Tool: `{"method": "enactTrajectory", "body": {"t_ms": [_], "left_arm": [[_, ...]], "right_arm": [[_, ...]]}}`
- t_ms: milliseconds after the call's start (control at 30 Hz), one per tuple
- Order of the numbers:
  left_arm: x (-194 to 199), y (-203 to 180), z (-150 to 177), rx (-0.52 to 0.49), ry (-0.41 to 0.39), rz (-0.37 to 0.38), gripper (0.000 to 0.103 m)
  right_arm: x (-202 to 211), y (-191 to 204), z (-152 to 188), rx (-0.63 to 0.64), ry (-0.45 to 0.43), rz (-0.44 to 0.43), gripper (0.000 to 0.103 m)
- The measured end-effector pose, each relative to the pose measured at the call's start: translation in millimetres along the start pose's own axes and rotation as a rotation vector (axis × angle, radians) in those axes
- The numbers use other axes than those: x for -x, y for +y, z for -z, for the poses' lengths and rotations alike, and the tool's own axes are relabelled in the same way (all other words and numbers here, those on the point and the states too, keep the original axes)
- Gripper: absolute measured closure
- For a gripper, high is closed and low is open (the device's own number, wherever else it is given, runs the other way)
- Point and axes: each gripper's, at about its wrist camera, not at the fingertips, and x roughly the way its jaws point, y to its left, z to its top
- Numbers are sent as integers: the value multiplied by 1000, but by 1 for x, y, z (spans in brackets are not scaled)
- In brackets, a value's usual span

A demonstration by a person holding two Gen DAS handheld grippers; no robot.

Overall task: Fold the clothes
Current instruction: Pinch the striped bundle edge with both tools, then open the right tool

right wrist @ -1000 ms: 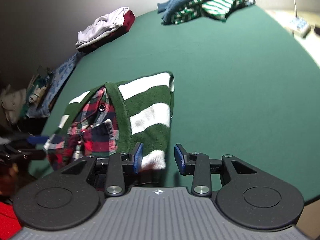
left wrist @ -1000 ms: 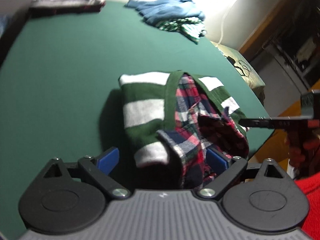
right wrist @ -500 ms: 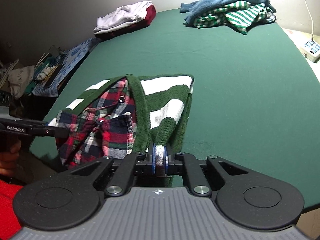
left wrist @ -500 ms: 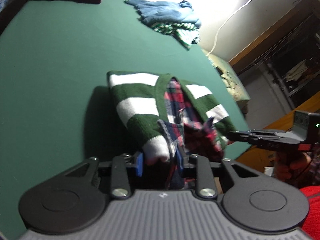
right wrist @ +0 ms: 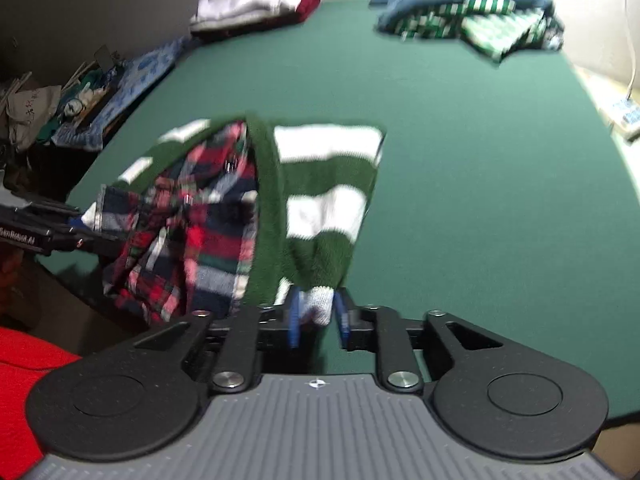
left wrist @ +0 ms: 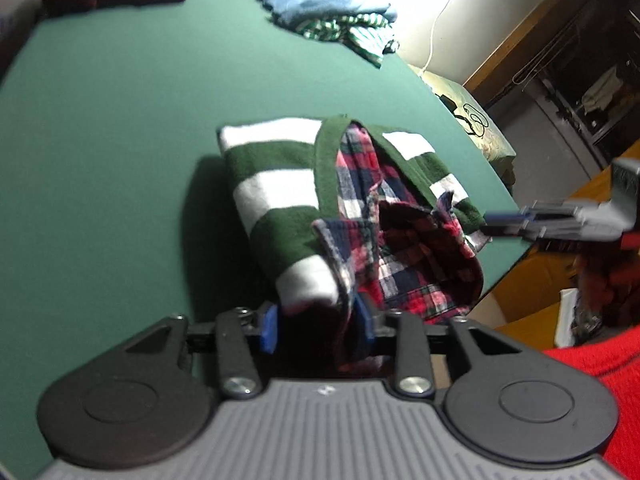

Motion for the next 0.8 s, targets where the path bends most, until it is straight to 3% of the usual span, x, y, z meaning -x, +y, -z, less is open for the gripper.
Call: {"method": "enactTrajectory", "body": {"t_ms": [133, 233, 433, 533, 667, 800], "left_arm": [[28, -2, -10, -36, -70, -48, 53], [33, -10, -17, -48, -119, -17, 53], [-13, -21, -16, -53, -38, -1, 54], [-26, -17, -10, -39, -24, -13, 48], [-30, -24, -10, -55, -20, -7, 33], [-11, -28, -18, -58, -33, -8, 35]], "right_arm": [[15, 12, -9, 90, -117, -5, 76], [9, 32, -11, 187, -160, -54, 76], [-23, 59, -3, 323, -114, -60, 76], [-34, 55, 0, 301, -73, -58, 76], [-34, 41, 0, 221, -61, -67, 76], [-20, 21, -8, 105, -95, -83, 73]]}}
